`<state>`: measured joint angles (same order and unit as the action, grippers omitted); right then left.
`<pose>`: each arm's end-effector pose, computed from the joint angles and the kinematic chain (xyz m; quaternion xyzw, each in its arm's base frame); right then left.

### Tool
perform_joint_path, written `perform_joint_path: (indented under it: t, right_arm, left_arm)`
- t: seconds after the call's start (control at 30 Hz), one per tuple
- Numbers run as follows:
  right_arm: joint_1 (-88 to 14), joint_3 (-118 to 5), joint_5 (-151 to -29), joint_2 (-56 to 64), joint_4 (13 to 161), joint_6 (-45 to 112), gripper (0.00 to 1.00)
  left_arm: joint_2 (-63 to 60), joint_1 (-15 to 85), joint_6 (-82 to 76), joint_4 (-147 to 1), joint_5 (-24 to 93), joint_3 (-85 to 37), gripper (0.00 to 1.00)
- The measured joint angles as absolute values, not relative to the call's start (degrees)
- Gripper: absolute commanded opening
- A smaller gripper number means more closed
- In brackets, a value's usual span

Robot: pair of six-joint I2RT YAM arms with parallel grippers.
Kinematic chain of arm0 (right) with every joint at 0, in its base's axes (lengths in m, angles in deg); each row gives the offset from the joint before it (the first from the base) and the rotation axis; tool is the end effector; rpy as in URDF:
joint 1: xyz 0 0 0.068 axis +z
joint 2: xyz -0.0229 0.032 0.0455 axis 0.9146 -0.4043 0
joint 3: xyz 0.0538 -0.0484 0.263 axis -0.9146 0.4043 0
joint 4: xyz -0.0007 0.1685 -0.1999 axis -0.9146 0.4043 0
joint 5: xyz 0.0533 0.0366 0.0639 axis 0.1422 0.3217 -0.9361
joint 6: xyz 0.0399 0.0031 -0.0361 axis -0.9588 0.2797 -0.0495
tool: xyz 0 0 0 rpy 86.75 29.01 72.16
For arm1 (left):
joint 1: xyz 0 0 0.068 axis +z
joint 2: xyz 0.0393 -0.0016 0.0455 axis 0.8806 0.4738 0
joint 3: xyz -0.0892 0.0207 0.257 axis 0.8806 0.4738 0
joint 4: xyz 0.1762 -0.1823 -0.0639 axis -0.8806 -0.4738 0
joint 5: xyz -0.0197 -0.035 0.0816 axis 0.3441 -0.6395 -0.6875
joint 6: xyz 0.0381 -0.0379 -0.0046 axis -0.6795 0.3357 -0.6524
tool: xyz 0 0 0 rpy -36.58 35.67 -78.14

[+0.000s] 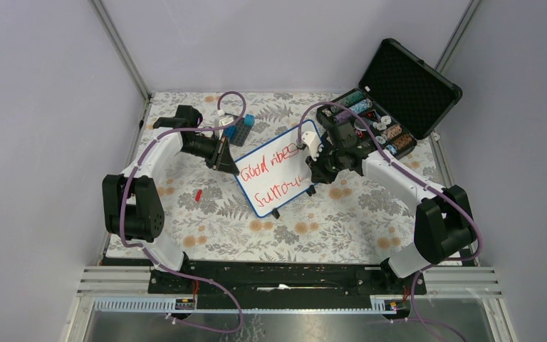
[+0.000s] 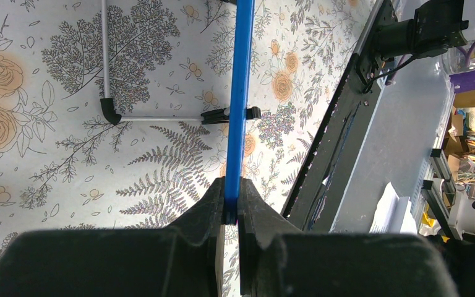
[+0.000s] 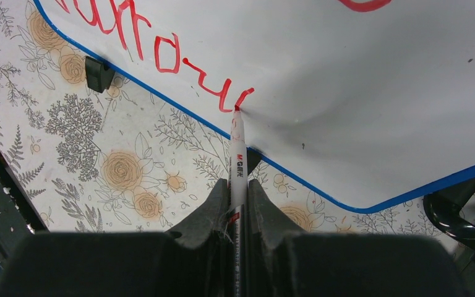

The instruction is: Write a sentence on the whiteboard

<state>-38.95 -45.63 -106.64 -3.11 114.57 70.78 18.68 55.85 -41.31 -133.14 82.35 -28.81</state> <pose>0.2836 0.1625 0.2508 -0.5051 0.7747 0.1936 0.3276 0.3138 -0.0621 0.2652 0.2975 0.8254 -0.4422 0.1862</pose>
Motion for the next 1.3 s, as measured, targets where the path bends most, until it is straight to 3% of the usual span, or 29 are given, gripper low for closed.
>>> perform_joint_path:
  t: [1.3]
  right_arm:
    - [-41.09, -45.69, -106.75, -3.09, 114.79, 70.96, 0.00]
  left_arm:
    - [18.68, 55.83, -41.23, -133.14, 82.26, -28.81, 0.00]
